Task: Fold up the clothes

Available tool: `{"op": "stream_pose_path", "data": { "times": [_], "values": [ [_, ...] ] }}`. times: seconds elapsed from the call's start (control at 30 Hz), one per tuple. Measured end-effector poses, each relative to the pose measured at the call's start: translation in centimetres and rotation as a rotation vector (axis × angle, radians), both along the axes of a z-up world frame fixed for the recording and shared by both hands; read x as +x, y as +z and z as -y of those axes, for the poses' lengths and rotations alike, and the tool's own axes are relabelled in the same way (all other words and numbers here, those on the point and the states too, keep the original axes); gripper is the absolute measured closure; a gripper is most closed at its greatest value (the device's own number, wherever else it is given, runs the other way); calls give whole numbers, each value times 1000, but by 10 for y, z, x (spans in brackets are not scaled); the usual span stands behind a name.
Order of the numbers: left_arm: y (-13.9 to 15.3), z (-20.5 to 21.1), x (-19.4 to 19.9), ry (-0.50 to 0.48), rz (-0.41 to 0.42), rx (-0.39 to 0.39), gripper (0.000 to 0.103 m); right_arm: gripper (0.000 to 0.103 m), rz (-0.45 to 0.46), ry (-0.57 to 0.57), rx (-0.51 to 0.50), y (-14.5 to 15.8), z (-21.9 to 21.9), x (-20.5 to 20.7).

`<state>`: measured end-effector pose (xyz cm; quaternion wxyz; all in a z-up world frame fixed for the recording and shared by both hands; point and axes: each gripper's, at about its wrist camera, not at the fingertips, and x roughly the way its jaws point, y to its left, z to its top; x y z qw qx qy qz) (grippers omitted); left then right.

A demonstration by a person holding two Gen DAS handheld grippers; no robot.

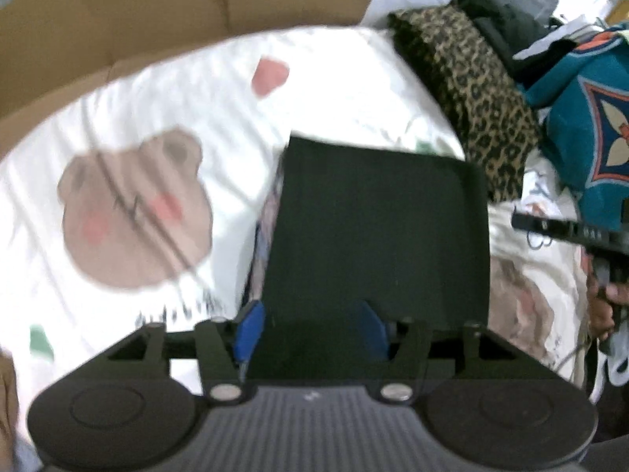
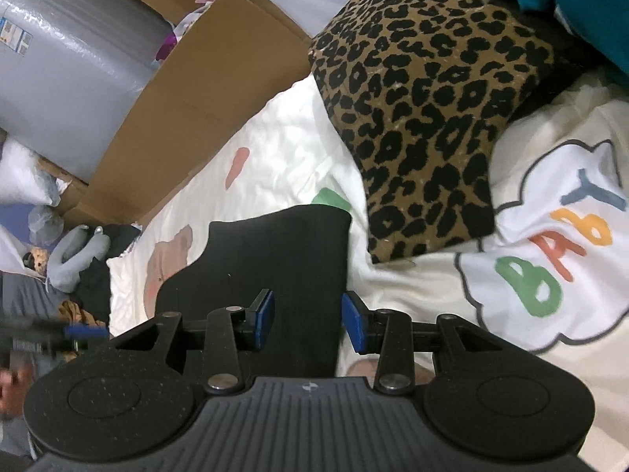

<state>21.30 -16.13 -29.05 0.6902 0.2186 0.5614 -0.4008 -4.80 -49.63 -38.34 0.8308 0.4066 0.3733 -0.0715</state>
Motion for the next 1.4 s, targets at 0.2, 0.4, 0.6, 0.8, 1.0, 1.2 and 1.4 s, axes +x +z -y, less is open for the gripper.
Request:
{"op": "stream_pose_path", "data": {
  "times": [0.2, 0.4, 0.6, 0.8, 1.0, 1.2, 1.4],
  "values": [
    [-22, 7, 23, -39, 42, -55, 34, 58, -29, 17, -13, 0, -11, -9],
    [-47, 10, 32, -112, 9, -132, 30, 54, -84, 57, -11, -10, -21, -9],
    [-65, 5, 44, 22, 15, -57, 29, 53, -141, 88, -44, -15, -34, -6],
    [-75, 2, 57, 97, -51, -59, 22, 52, -169, 129, -51, -19, -50, 6],
    [-84, 9, 64, 95, -100, -11, 18, 51, -197, 141, -68, -20, -58, 18],
    [-88, 8, 63, 117, -114, -5, 14, 51, -225, 135, -69, -21, -60, 20],
    [-89, 15, 57, 37, -113, -25, 15, 51, -218, 110, -59, -22, -59, 24]
  ]
}}
